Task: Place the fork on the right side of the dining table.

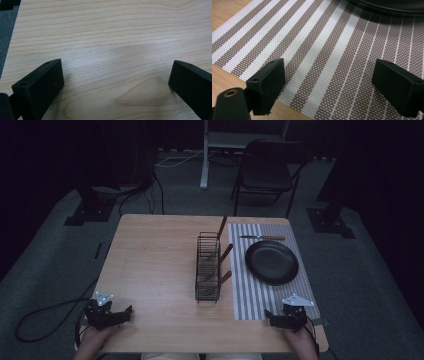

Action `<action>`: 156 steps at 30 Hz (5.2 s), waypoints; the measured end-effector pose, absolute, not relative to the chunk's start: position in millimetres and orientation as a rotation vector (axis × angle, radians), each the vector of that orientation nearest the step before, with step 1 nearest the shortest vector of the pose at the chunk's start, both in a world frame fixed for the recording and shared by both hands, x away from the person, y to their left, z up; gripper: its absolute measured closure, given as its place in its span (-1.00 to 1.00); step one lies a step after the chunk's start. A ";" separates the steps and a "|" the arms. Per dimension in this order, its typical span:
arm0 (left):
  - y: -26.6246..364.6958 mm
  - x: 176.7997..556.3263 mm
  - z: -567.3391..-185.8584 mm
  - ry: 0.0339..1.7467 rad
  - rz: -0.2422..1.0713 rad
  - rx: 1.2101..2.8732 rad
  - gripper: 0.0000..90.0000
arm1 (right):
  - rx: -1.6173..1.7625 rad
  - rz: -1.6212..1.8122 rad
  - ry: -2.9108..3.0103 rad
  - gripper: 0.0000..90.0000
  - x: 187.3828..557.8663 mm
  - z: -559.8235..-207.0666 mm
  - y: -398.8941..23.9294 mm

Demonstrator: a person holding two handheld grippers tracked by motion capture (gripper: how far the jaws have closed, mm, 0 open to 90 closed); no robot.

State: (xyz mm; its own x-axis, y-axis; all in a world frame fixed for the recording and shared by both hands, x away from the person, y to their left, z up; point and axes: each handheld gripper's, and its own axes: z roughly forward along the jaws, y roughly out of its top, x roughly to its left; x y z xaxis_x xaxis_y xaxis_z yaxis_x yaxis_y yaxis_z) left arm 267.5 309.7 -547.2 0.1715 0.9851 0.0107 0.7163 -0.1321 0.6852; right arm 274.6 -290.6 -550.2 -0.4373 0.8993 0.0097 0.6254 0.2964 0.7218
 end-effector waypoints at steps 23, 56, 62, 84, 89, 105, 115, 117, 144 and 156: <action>310.4 267.8 -547.4 1.609 0.652 1.904 -1.00 | 1.456 0.840 2.180 -0.75 272.6 -544.0 -287.9; 310.5 267.8 -547.2 1.609 0.651 1.908 -1.00 | 1.446 0.938 2.186 -0.70 316.1 -473.0 -276.8; 310.5 267.8 -547.2 1.609 0.651 1.909 -1.00 | 1.400 0.954 2.190 -0.70 336.0 -452.1 -265.8; 310.5 267.8 -547.2 1.609 0.651 1.908 -1.00 | 1.308 1.102 2.179 -0.68 394.3 -379.0 -224.7; 310.5 267.8 -547.2 1.609 0.651 1.908 -1.00 | 1.301 1.118 2.172 -0.68 408.4 -363.9 -215.7; 310.7 267.7 -547.2 1.606 0.650 1.910 -1.00 | 1.304 1.157 2.204 -0.65 450.9 -343.3 -175.8; 310.7 267.7 -547.3 1.606 0.650 1.910 -1.00 | 1.318 1.145 2.242 -0.61 471.7 -353.2 -146.0; 310.8 267.7 -547.3 1.606 0.650 1.909 -1.00 | 1.324 1.150 2.249 -0.61 476.0 -353.6 -142.2; 310.8 267.7 -547.2 1.606 0.650 1.910 -1.00 | 1.386 1.161 2.339 0.74 497.7 -364.0 -123.3; 310.8 267.8 -547.3 1.606 0.650 1.909 -1.00 | 1.298 1.162 2.364 0.80 486.6 -357.7 -118.2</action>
State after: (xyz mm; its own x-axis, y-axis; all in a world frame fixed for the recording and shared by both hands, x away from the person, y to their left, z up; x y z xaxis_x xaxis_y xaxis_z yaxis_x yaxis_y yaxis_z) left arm 267.8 310.8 -547.3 0.1663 0.9860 0.0119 0.7167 -0.1292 0.6853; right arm 486.6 -118.2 -357.7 -0.5924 0.7847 0.1826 0.6238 0.3033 0.7204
